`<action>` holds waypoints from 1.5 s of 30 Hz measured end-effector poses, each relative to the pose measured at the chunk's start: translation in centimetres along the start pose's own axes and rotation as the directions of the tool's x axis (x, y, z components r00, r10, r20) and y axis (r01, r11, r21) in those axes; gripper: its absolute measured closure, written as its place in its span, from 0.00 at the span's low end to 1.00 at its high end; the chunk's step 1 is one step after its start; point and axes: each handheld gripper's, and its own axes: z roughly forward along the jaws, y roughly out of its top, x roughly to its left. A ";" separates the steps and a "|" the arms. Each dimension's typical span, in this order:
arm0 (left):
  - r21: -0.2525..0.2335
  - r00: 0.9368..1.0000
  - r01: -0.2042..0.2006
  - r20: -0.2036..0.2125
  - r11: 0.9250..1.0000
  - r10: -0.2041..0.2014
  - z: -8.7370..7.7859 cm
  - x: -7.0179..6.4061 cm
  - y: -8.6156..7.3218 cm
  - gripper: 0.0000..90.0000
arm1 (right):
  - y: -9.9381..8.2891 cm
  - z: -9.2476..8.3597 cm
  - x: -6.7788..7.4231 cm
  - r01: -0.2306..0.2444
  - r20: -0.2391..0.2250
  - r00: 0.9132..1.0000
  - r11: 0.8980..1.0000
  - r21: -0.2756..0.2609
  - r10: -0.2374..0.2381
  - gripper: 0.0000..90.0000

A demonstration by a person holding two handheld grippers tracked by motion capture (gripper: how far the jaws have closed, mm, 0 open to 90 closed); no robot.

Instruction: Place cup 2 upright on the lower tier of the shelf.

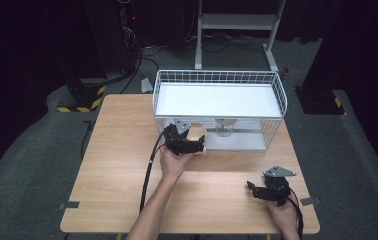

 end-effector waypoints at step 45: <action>0.119 0.999 -0.035 0.009 0.992 0.034 -1.2 -0.1 -4.3 0.18 | 0.0 0.0 0.0 0.006 0.000 1.000 1.000 -0.001 -0.006 0.25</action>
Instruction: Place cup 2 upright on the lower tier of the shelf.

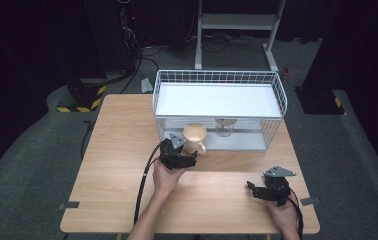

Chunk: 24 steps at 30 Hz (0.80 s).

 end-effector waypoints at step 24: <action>0.036 0.998 0.034 -0.044 0.999 -0.033 2.2 -0.9 0.8 0.28 | 0.0 0.0 0.0 -0.003 0.000 1.000 1.000 0.001 0.003 0.25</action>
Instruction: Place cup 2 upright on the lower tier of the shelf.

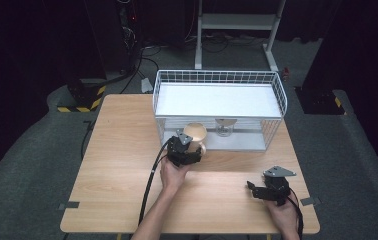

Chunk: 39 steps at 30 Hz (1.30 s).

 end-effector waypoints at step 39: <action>0.001 0.999 0.022 -0.037 1.000 -0.022 2.4 0.1 1.2 0.44 | 0.0 0.0 0.0 0.002 0.001 1.000 1.000 -0.001 -0.002 0.25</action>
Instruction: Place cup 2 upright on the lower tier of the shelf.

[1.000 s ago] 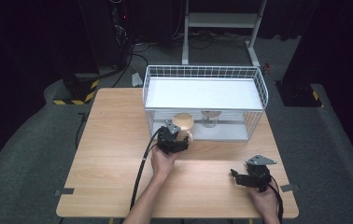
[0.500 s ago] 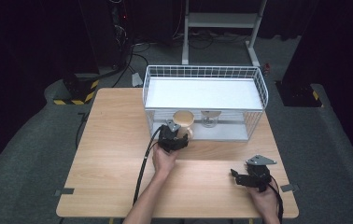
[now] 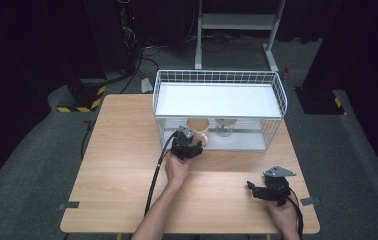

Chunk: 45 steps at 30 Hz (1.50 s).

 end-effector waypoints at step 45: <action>0.040 1.000 0.005 0.010 0.999 -0.006 1.5 0.5 1.1 0.41 | 0.0 0.0 0.0 -0.002 0.000 1.000 1.000 0.001 0.002 0.25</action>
